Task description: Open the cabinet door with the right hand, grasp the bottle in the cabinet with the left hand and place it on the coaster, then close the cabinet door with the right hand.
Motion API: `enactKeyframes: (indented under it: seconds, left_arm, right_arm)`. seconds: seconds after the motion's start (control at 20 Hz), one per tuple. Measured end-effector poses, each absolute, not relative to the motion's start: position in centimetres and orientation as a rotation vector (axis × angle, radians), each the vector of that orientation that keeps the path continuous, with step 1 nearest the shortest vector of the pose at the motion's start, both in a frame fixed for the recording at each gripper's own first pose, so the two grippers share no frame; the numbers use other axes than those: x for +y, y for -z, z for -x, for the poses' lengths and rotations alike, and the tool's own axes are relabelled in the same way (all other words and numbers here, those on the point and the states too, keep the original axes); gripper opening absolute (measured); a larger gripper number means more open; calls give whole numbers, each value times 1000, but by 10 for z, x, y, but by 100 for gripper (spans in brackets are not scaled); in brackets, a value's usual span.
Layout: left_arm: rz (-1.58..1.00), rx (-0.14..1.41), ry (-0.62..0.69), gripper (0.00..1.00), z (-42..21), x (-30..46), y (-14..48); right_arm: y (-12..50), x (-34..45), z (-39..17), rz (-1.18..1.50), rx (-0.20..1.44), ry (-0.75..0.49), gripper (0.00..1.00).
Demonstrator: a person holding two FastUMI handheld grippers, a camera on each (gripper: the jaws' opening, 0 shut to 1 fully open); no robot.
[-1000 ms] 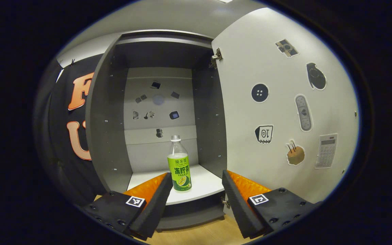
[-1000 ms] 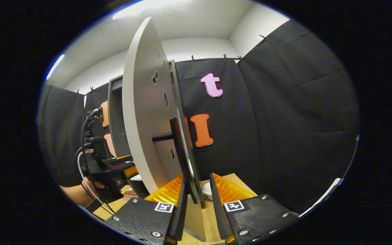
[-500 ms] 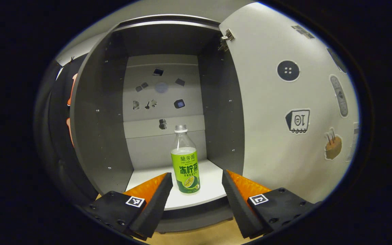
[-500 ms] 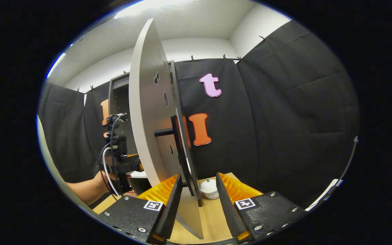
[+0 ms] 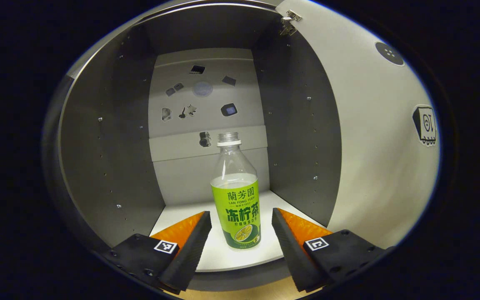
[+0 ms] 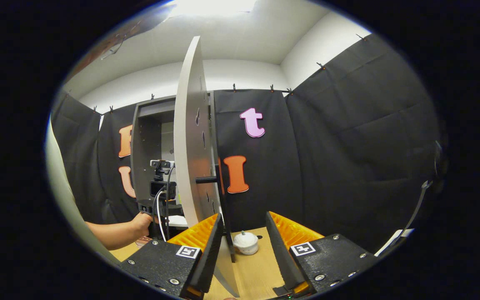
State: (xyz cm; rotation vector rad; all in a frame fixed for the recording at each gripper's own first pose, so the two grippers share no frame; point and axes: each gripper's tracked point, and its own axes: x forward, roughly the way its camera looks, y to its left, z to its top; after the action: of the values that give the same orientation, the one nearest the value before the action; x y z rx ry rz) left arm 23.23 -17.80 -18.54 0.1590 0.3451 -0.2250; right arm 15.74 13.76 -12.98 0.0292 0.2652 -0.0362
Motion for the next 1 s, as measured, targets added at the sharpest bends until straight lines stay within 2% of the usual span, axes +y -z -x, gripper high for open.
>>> enactKeyframes:
  seconds: [0.4,0.65,0.7,0.75,1.0]
  left_arm:
    - [-161,401,206,95,-263,-182,211]
    - [-185,340,209,95,-282,-183,196]
    - [-186,336,208,94,-287,-184,195]
    - [-187,344,216,85,-285,-184,195]
    - [-175,366,220,78,-283,-184,192]
  right_arm:
    - [131,123,-146,-8,286,96,67]
    - [135,117,-140,-1,301,107,67]
    - [137,117,-138,-8,304,107,67]
    - [138,115,-138,-18,314,111,66]
    - [139,114,-138,-33,319,104,67]
